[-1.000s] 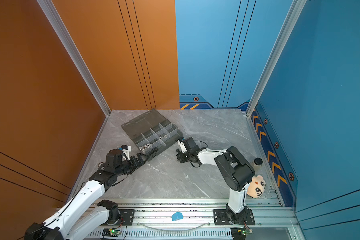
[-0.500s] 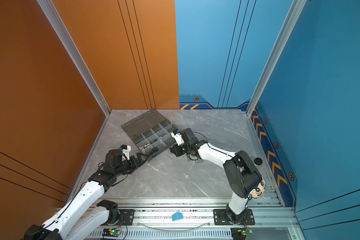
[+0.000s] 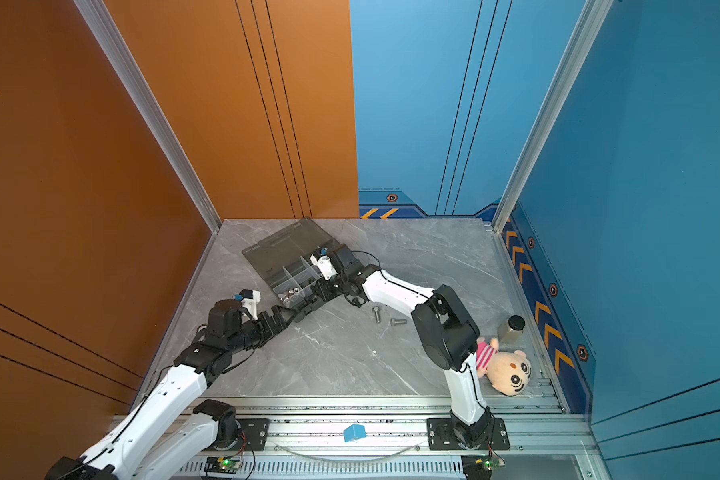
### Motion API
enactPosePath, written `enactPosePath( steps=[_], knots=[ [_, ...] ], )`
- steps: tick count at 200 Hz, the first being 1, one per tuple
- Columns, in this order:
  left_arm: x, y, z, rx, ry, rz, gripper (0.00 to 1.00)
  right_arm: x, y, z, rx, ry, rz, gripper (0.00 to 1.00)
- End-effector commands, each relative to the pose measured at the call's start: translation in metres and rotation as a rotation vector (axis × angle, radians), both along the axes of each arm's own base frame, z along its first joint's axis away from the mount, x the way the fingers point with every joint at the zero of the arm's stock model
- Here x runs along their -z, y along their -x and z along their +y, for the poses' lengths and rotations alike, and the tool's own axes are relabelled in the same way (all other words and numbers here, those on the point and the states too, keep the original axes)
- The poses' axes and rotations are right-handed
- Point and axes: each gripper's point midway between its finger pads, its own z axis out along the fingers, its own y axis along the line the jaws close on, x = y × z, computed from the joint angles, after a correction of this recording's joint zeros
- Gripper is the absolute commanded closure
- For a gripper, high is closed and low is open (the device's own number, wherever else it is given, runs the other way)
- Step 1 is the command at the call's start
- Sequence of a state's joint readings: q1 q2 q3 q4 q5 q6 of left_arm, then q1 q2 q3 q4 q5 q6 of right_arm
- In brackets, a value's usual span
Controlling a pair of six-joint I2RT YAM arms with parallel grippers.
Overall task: Sort the screws and nuts into containers
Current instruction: 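Lift the black bolt with the right gripper toward the box, then carry the black bolt with the right gripper over the bolt compartment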
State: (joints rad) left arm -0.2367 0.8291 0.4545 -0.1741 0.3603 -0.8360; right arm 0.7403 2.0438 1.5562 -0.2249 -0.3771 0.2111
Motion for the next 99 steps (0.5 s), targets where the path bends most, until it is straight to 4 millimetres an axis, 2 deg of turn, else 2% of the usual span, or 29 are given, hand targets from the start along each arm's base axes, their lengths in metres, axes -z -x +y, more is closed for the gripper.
enactPosePath(
  steps=[1, 8, 45, 79, 99],
  knots=[
    [-0.006, 0.003, 0.001, 0.004, -0.002, 0.005, 0.02, 0.006, -0.007, 0.003, 0.038, 0.046, 0.017, 0.99],
    [-0.006, 0.003, 0.001, 0.003, -0.002, 0.003, 0.02, 0.014, -0.007, 0.003, 0.043, 0.068, 0.022, 0.97],
    [-0.007, 0.003, 0.002, 0.0, -0.002, 0.003, 0.02, 0.025, -0.011, 0.002, 0.069, 0.124, 0.015, 0.88],
    [-0.007, 0.003, 0.002, 0.001, 0.0, 0.003, 0.02, 0.033, -0.012, 0.001, 0.079, 0.141, 0.025, 0.88],
    [-0.007, 0.003, 0.002, -0.002, -0.002, 0.001, 0.02, 0.03, -0.014, 0.002, 0.079, 0.139, 0.017, 0.88]
  ],
)
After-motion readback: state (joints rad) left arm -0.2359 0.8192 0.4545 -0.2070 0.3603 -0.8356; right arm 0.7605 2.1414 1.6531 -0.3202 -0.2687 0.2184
